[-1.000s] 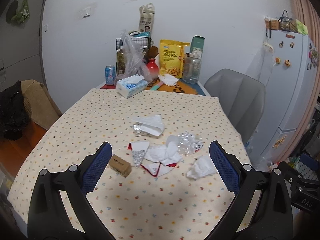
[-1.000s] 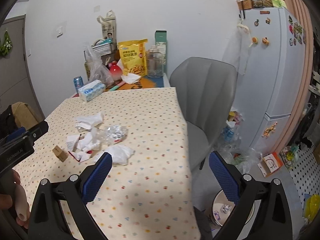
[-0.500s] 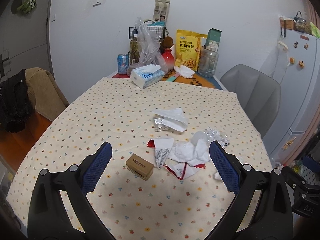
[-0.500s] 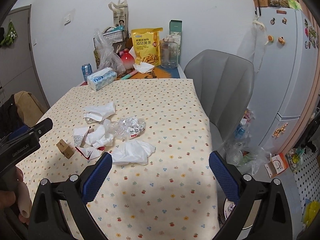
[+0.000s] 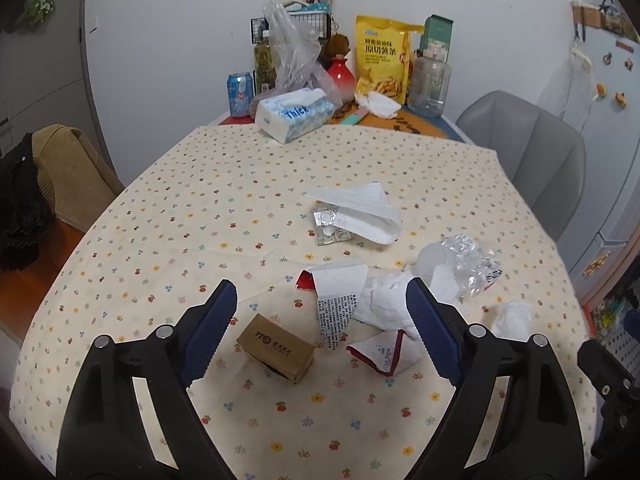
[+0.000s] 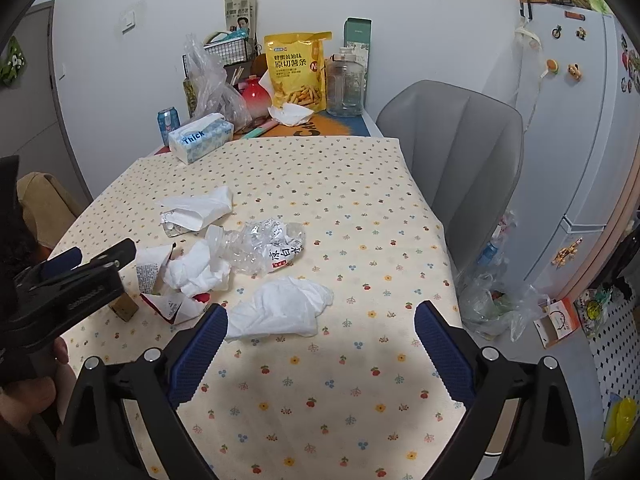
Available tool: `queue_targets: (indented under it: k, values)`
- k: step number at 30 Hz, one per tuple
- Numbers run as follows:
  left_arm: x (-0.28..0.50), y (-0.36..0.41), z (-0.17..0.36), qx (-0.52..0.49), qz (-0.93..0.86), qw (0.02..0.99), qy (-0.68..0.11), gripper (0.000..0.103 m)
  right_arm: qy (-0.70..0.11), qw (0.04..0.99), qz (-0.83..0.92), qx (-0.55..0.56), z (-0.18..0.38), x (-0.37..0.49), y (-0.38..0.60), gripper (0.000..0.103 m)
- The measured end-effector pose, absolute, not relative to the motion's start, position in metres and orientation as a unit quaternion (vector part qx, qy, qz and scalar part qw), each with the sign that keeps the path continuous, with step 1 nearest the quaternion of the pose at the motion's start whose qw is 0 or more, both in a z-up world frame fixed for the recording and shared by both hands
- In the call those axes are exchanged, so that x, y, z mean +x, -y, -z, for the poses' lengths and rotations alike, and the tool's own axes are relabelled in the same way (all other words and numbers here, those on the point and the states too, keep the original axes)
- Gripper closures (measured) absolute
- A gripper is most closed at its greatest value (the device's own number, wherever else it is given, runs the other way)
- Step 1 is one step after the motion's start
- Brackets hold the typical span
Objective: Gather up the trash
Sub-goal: 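Move both open tools back over the table toward the remaining trash, then grasp the white tissue with the right tool while the left tool grasps the white printed paper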
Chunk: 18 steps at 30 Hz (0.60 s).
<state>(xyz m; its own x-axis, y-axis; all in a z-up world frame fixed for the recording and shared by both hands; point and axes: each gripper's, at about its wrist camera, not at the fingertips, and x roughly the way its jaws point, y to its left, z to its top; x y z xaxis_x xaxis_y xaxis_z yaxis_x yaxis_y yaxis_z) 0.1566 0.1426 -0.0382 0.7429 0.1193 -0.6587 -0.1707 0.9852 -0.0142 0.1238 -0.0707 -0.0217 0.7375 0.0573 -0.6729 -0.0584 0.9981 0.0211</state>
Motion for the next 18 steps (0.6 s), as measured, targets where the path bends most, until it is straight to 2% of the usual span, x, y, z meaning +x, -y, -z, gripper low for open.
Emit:
queue_targets:
  k: [14, 17, 18]
  values:
    - [0.188, -0.141, 0.072, -0.022, -0.105, 0.913, -0.394, 0.023, -0.379, 0.925, -0.028, 0.017, 0.043, 0.151, 0.064, 0.013]
    - [0.191, -0.144, 0.076, -0.019, -0.113, 0.908, -0.402, 0.035, -0.383, 0.923, -0.028, 0.018, 0.048, 0.157, 0.061, 0.013]
    - [0.19, -0.145, 0.075, -0.022, -0.113, 0.909, -0.402, 0.054, -0.386, 0.922, -0.028, 0.018, 0.051, 0.159, 0.059, 0.013]
